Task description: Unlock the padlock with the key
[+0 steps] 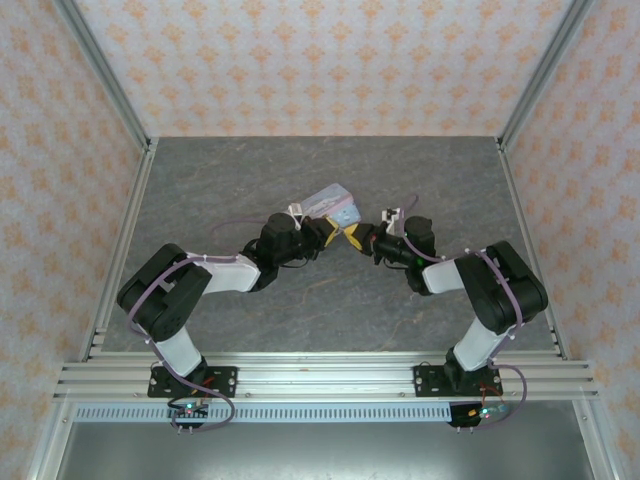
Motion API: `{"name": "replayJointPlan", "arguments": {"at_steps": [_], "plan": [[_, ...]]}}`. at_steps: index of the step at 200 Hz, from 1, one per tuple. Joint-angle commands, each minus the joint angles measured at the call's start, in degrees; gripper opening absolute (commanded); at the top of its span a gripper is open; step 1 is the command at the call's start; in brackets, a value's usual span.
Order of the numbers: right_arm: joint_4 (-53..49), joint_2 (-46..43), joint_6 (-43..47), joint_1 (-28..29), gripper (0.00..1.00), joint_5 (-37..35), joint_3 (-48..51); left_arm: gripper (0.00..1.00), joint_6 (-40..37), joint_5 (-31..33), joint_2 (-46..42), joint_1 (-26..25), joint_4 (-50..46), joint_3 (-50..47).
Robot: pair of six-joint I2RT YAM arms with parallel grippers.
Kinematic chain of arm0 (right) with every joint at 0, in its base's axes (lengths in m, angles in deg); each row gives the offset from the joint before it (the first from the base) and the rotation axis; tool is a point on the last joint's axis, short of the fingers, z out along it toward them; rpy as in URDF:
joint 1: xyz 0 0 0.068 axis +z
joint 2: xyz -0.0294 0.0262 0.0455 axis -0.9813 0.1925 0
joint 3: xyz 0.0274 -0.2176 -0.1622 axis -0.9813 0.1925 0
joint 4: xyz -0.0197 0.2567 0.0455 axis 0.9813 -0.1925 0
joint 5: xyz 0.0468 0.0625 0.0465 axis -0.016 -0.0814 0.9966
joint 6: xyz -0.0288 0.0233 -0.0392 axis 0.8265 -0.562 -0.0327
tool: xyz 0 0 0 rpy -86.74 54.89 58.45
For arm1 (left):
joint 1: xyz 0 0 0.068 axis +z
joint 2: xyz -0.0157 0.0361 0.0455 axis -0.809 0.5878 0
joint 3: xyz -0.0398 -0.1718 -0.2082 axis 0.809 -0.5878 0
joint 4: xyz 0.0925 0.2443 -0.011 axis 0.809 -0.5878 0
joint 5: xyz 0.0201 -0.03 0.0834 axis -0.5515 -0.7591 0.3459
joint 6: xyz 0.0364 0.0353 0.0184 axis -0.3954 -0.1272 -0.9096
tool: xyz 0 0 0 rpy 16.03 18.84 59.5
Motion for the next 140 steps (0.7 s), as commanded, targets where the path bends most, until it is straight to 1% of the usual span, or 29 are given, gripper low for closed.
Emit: {"name": "replayJointPlan", "arguments": {"at_steps": [1, 58, 94, 140], "plan": [[2.5, 1.0, 1.2, 1.1, 0.0, 2.4, -3.6, 0.0, 0.8, -9.2, -1.2, -2.6, 8.3, 0.8], [2.4, 1.4, 1.8, 1.1, 0.0, 3.8, -4.3, 0.0, 0.6, -9.7, -1.2, -2.7, 7.8, 1.2], [-2.5, 1.2, 5.9, 1.0, 0.0, 4.7, -5.7, 0.0, -0.5, -10.0, -2.0, -2.7, 6.1, 1.1], [-5.0, 0.9, 10.6, 0.8, 0.0, 5.6, -7.1, 0.0, -0.9, -10.2, -2.3, -2.7, 5.2, 1.1]]}}
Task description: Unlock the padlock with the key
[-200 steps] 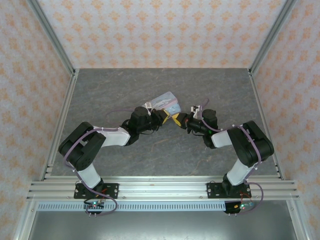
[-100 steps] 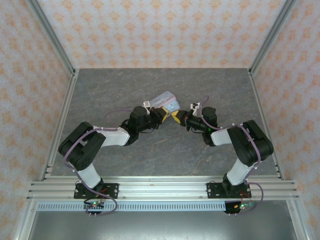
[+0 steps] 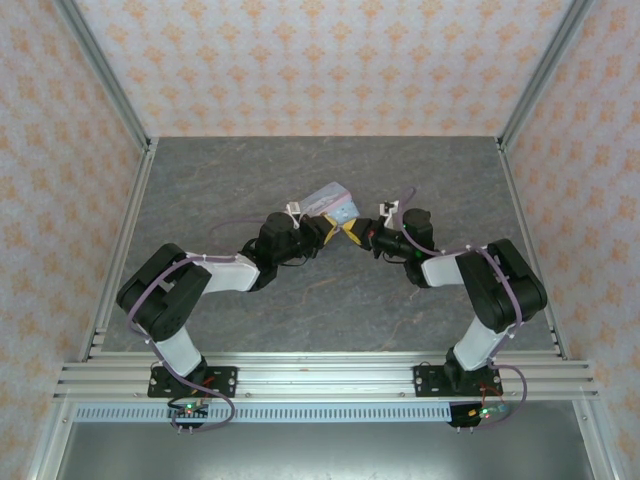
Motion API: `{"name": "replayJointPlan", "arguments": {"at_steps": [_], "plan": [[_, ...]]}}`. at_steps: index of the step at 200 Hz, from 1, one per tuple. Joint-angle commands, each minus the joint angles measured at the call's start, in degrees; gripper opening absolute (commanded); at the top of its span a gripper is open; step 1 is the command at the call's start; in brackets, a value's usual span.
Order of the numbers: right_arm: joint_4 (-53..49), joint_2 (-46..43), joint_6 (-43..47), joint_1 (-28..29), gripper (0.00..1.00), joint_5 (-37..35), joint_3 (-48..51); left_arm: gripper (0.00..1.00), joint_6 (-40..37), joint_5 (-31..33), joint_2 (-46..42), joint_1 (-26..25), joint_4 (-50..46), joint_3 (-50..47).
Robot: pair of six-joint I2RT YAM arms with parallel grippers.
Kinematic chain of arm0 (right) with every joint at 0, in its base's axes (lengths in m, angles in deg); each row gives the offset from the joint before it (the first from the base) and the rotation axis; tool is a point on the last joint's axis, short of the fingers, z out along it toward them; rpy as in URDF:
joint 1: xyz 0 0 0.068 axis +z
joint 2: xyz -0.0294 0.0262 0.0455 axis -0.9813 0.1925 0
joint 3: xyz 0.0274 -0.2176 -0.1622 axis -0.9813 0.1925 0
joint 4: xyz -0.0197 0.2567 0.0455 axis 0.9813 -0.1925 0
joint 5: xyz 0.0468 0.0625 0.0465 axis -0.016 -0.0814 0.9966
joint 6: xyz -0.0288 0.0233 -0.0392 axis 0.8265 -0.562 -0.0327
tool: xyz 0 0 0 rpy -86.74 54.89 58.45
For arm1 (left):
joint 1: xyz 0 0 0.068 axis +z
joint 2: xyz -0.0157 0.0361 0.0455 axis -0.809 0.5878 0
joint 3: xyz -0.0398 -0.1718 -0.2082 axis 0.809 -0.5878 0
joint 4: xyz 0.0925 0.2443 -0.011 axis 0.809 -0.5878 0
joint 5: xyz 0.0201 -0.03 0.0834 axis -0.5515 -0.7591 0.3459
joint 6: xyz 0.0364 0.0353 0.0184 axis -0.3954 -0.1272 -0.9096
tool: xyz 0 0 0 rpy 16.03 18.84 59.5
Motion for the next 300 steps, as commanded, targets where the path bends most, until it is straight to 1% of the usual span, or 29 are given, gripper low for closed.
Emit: {"name": "replayJointPlan", "arguments": {"at_steps": [1, 44, 74, 115, 156, 190, 246, 300], "plan": [[-0.1, 0.3, 5.0, 1.5, 0.0, 3.8, -3.4, 0.0, -1.2, -10.4, -2.3, -3.2, 4.7, 1.1], [-1.4, 0.8, 5.6, 1.5, 0.0, 4.5, -4.0, 0.0, -1.3, -10.4, -2.7, -3.1, 4.3, 1.0], [1.3, 0.9, 3.2, 1.7, 0.0, 5.0, -2.3, 0.0, -1.6, -9.4, -2.9, -3.1, 4.1, 0.9], [3.4, -1.6, 0.9, 2.1, 0.0, 4.5, 0.8, 0.0, -1.7, -8.1, -3.2, -3.1, 3.5, 1.1], [0.6, -4.6, 2.2, 4.4, 0.0, 4.0, 1.7, 0.0, -1.5, -7.4, -3.2, -3.2, 3.9, 1.3], [1.0, -3.6, 2.1, 5.3, 0.0, 3.5, 2.3, 0.0, -1.2, -7.0, -3.4, -3.2, 4.1, 1.3], [5.5, -2.8, -1.2, 5.5, 0.0, 2.9, 3.3, 0.0, -1.5, -5.8, -3.6, -3.2, 3.5, 1.0], [3.6, -4.3, -1.2, 5.8, 0.0, 1.9, 4.1, 0.0, -2.4, -5.4, -4.4, -3.3, 2.3, 0.6]]}}
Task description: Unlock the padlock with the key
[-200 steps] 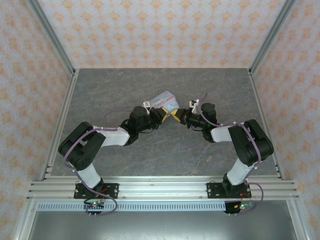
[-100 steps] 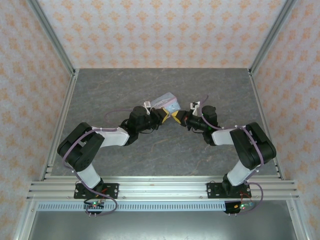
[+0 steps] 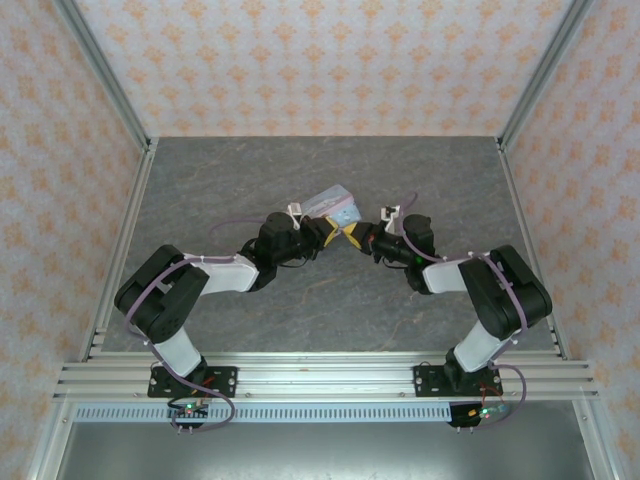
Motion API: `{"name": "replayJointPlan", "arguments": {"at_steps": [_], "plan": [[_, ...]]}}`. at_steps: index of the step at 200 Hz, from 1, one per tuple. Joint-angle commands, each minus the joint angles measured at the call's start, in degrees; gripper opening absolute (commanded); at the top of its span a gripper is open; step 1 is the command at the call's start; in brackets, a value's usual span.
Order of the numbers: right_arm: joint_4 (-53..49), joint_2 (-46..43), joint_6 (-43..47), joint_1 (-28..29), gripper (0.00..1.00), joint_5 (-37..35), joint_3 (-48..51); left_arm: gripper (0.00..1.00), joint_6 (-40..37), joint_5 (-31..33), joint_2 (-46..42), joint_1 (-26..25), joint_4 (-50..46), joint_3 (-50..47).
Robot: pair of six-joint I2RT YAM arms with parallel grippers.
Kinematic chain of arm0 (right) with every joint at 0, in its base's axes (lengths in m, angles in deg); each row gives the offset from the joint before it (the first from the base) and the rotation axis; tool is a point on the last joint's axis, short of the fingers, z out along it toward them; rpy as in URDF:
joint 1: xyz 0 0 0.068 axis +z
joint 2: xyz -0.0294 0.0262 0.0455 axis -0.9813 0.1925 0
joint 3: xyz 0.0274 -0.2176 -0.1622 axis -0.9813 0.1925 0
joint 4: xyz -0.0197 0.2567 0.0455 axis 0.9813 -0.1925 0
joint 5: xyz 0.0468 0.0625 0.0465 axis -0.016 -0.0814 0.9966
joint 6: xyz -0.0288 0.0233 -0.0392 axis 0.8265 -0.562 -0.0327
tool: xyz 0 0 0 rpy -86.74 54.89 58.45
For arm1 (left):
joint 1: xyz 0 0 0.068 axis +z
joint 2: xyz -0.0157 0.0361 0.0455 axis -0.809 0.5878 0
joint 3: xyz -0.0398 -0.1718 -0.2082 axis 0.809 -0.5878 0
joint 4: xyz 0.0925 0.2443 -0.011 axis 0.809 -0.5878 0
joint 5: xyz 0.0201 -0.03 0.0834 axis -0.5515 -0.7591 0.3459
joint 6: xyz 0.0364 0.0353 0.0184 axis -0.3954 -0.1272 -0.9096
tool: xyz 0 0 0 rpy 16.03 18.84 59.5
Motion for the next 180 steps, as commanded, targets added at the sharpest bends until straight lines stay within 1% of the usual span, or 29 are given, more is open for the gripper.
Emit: {"name": "replayJointPlan", "arguments": {"at_steps": [1, 50, 101, 146, 180], "plan": [[2.5, -1.5, 0.1, 4.0, 0.0, 5.4, 0.6, 0.0, -1.8, -3.9, -3.3, -3.3, 3.8, 1.0], [2.0, -1.4, -0.1, 4.8, 0.0, 4.5, 2.6, 0.0, -2.5, -2.3, -6.6, -3.3, 2.1, -0.5], [3.2, -0.4, -1.7, 5.7, 0.0, 3.5, 4.2, 0.0, -2.6, -1.9, -8.1, -3.3, 1.2, -0.9], [4.1, -1.1, -3.0, 5.9, 0.0, 2.7, 6.3, 0.0, -5.0, -2.6, -6.9, -3.3, 0.6, -0.1], [3.8, -1.7, -3.0, 5.9, 0.0, 2.6, 6.8, 0.0, -5.8, -3.2, -4.7, -3.3, 2.9, -0.2]]}}
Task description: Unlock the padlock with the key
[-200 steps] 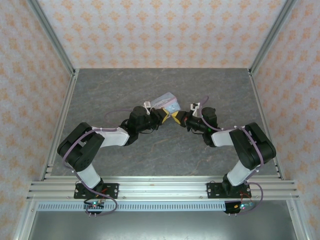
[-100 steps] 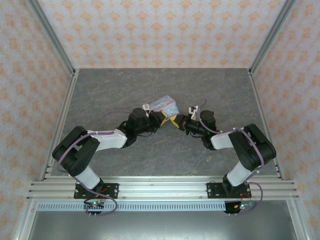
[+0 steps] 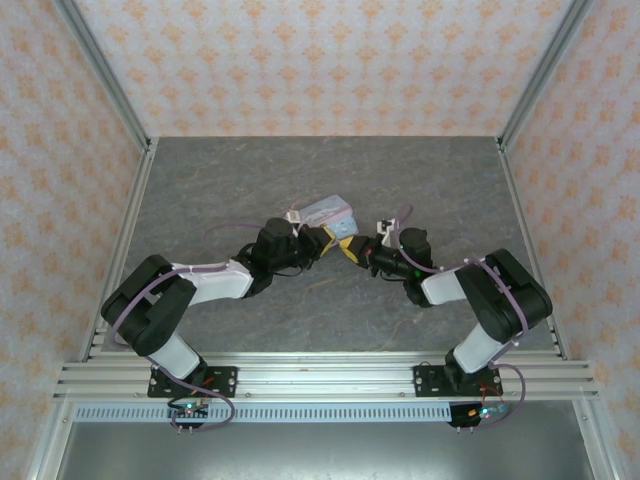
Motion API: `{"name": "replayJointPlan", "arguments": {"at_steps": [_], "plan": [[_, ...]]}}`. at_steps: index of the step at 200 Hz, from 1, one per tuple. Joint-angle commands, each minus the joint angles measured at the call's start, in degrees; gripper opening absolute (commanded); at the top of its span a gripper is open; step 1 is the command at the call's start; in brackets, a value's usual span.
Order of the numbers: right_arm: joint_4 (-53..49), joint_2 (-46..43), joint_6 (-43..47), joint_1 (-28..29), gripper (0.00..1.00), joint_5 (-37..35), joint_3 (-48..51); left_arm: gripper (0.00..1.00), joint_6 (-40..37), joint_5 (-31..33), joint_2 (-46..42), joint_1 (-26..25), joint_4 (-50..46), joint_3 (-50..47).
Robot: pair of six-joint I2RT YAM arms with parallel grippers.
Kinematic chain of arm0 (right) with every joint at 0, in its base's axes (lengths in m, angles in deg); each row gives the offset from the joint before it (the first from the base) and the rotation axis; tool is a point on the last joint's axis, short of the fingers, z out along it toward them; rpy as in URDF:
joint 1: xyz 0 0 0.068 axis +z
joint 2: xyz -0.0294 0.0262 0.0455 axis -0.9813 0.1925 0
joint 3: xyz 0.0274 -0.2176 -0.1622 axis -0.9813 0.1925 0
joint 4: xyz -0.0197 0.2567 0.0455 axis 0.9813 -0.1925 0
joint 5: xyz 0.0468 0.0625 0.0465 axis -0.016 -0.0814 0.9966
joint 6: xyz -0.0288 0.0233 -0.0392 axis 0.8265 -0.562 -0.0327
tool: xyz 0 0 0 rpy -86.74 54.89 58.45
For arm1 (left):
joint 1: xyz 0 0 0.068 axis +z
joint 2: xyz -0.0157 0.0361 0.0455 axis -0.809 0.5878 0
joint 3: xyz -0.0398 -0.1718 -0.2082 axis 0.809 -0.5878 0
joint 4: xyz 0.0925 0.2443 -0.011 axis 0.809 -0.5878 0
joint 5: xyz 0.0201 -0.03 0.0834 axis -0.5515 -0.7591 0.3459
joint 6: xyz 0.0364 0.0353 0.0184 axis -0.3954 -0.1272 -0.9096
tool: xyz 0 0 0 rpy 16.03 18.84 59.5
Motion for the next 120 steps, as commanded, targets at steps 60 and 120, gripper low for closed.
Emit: {"name": "replayJointPlan", "arguments": {"at_steps": [60, 120], "plan": [[-0.2, -0.7, -1.0, 2.6, 0.0, 3.7, 0.7, 0.0, -2.2, -4.3, 1.2, -1.8, 13.5, 2.0], [0.3, -1.4, -3.2, 2.6, 0.0, 3.5, 0.7, 0.0, -2.7, -4.5, 1.3, -1.8, 13.3, 1.7]]}}
